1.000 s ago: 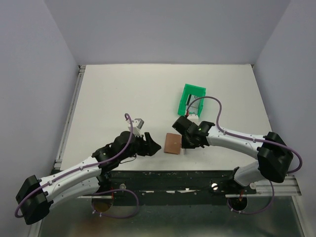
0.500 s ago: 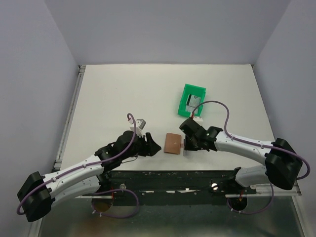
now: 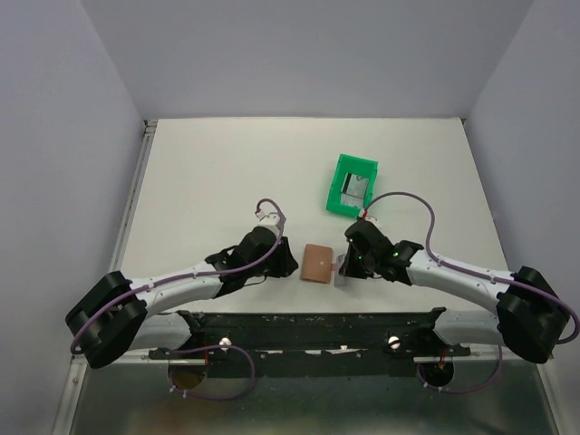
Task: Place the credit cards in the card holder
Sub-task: Open the card holder at the center of the board.
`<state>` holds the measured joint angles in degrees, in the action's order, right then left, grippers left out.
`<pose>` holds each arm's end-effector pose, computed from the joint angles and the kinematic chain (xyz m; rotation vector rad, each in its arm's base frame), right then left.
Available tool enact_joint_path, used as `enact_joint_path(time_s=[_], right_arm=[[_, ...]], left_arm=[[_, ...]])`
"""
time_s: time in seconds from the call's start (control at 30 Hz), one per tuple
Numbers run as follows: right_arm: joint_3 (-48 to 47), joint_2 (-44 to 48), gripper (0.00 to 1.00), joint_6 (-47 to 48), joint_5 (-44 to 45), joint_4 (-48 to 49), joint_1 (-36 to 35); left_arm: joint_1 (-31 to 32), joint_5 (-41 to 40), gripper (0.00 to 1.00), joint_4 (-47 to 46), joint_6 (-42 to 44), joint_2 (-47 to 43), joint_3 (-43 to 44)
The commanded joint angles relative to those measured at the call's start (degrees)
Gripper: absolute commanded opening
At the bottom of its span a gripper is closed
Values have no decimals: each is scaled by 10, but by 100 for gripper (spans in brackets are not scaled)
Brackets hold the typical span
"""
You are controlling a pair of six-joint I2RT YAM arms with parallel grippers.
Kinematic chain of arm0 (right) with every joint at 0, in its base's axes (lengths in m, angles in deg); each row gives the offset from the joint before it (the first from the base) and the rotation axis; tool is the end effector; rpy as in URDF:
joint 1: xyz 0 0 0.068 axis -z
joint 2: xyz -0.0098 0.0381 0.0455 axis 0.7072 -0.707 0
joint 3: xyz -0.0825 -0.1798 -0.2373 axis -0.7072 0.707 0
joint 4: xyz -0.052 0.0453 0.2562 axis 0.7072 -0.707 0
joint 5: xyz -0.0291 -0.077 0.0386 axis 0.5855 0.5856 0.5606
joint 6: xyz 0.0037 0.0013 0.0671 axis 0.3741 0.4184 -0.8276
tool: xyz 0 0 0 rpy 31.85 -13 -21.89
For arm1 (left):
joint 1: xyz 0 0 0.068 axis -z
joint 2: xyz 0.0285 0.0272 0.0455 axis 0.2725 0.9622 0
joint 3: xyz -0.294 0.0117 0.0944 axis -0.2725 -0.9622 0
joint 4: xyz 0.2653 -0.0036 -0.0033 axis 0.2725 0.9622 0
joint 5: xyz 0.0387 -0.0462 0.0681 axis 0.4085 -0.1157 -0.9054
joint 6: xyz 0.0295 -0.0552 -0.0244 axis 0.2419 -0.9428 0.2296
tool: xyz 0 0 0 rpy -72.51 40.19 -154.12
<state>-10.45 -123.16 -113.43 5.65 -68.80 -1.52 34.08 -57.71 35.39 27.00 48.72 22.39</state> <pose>0.1629 0.1617 0.1968 0.1229 2.6282 0.4584 0.1503 -0.1778 0.1981 0.1372 2.3532 -0.8529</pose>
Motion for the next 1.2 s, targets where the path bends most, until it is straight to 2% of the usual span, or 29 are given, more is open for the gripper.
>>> enact_joint_path(time_s=[0.0, 0.4, 0.6, 0.97, 1.17], right_arm=[[29, 13, 0, 15, -49, 47, 20], [68, 14, 0, 37, -145, 107, 66], [80, 17, 0, 41, -171, 133, 77], [94, 67, 0, 62, -204, 166, 79], [98, 58, 0, 63, -246, 207, 79]], left_arm=[[-11, 4, 38, -32, 32, 54, 43], [-18, 4, 31, -35, 33, 118, 50], [-18, 37, 28, -49, 33, 150, 57], [-18, 51, 25, -64, 34, 167, 54], [-18, 57, 24, -71, 33, 170, 49]])
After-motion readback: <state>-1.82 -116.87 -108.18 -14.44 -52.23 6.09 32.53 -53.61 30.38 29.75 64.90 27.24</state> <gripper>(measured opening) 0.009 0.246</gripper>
